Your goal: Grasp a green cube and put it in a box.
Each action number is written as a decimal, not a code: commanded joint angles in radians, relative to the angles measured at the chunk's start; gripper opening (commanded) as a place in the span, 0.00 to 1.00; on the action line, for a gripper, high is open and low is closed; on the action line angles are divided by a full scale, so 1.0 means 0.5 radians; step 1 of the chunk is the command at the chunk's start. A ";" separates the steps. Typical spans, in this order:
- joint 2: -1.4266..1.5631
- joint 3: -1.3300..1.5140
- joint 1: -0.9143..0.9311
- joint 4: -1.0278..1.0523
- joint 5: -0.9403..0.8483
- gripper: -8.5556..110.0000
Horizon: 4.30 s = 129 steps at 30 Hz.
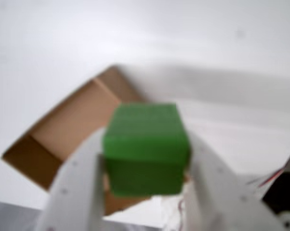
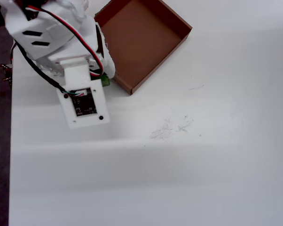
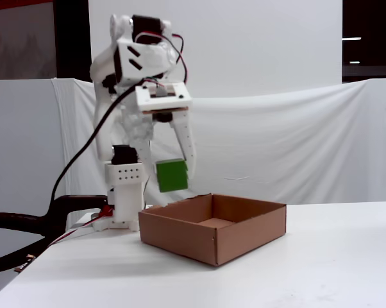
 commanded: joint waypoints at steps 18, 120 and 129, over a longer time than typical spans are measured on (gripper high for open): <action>0.126 0.801 -0.758 -0.657 0.242 0.20; 2.411 2.270 0.930 -0.058 -0.752 0.20; 2.411 2.270 0.930 -0.058 -0.752 0.19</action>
